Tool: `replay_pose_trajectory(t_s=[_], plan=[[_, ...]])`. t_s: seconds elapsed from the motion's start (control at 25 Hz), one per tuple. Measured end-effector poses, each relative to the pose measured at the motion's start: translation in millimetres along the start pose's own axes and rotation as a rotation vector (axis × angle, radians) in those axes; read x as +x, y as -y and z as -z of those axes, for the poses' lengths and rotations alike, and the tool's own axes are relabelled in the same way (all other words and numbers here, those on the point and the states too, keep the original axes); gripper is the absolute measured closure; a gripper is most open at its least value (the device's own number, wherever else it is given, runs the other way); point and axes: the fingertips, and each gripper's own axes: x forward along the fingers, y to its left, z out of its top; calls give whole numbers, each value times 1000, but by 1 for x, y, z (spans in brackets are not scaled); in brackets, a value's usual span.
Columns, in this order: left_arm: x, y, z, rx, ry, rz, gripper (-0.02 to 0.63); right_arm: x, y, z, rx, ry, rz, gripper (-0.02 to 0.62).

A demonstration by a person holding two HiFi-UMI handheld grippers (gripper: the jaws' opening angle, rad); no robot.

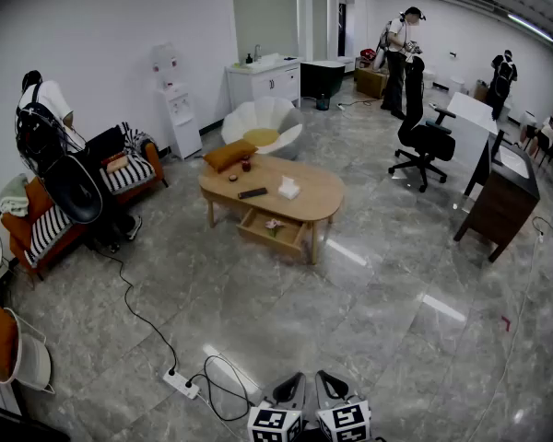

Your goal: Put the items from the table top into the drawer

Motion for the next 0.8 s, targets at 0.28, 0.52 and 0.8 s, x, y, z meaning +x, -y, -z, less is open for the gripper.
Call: replay_pose_trajectory(t_s=[0.28,0.52,0.8], plan=[[-5,0,-15,56,67,33,597,2,-9,-16,-17,63,14,594],[-1,2,-59,118,191,33,597,8,-2,-63,-4,221,-15,592],[26,-16,-79,88,211,-11,597,36,23,-88,-13,259,-32,592]])
